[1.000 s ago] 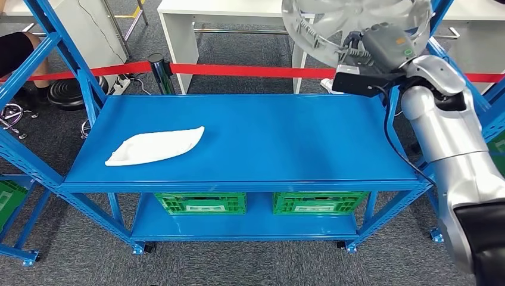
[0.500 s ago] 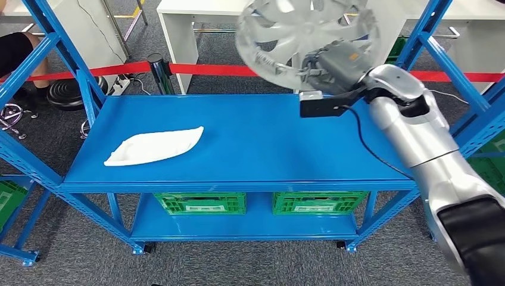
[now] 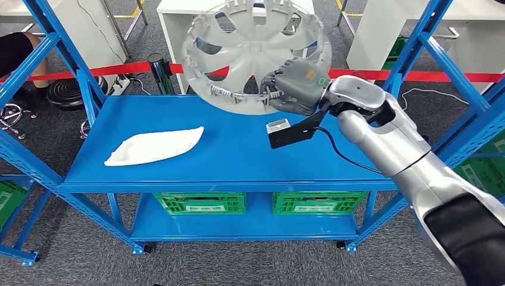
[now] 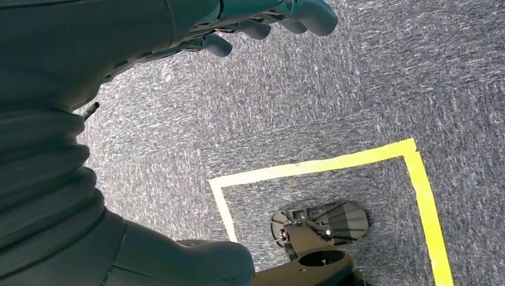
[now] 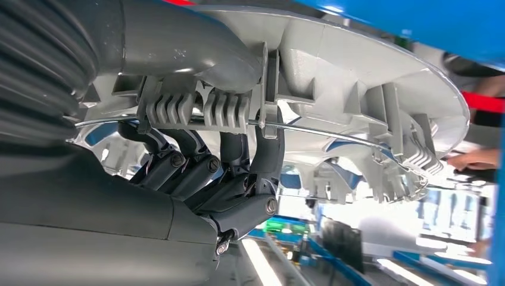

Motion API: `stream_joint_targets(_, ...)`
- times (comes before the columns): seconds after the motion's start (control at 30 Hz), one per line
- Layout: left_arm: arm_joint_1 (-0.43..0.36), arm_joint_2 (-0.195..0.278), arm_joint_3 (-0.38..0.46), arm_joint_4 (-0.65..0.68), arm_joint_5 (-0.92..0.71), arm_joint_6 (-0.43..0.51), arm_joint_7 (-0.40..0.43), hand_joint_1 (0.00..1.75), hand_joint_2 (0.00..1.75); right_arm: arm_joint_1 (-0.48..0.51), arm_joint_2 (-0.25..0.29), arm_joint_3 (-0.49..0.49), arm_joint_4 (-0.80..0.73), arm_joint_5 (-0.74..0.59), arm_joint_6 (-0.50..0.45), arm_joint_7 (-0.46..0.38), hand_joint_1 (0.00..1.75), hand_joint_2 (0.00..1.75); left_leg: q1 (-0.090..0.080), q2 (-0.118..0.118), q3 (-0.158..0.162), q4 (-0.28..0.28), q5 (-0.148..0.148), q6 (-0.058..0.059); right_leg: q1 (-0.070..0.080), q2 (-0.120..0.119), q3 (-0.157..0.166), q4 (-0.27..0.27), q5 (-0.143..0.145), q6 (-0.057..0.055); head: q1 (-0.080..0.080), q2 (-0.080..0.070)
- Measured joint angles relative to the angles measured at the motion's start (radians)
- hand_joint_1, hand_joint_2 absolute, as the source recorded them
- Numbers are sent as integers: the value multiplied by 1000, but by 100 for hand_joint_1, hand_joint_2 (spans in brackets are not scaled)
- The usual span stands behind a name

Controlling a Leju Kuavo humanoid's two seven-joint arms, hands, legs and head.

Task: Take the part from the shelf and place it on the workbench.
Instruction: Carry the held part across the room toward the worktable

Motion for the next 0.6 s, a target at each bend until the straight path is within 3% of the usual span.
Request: stream_joint_targets(0.6,-5,-1,0,0,-16,29,1,0,175,-26,72,135,-87,-54,-8,13,175,175,1,0,0,0,0,0,1,0,0,0,0,0,0,0)
